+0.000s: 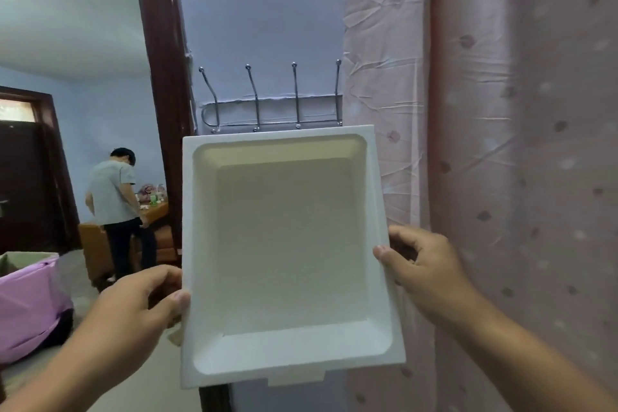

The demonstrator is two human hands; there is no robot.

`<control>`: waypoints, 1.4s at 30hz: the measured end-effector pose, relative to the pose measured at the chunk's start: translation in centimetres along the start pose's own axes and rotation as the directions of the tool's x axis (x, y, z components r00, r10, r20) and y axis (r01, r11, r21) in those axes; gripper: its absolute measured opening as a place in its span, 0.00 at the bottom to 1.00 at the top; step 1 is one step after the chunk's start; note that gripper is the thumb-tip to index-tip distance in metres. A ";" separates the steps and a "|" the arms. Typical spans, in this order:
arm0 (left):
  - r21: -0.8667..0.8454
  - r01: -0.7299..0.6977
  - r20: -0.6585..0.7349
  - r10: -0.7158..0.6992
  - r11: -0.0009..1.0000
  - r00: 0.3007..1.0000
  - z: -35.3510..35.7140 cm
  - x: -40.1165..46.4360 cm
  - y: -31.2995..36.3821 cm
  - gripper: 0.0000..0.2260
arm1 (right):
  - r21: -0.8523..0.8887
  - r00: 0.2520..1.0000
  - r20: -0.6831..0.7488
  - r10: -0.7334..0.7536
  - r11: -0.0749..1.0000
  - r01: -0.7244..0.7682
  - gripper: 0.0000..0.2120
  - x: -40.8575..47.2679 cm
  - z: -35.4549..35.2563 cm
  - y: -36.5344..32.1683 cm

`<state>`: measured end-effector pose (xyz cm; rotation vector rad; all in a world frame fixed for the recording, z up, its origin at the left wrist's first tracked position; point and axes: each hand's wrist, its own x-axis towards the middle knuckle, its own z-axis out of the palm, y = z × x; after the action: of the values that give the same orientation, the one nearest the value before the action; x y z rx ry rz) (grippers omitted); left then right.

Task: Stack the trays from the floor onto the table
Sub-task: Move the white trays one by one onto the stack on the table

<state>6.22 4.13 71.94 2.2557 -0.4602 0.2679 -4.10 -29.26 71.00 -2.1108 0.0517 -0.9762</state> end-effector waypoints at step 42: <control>0.067 0.391 0.528 -0.365 0.918 0.767 58.5 -23.7 21.5 0.09 | -0.404 0.776 -0.045 0.629 0.699 -0.590 0.05 -24.1 -39.4 43.7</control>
<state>-21.64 -47.35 40.12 2.2969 -0.2681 -0.5939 -35.16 -76.41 41.69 -2.2512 0.9267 -0.4695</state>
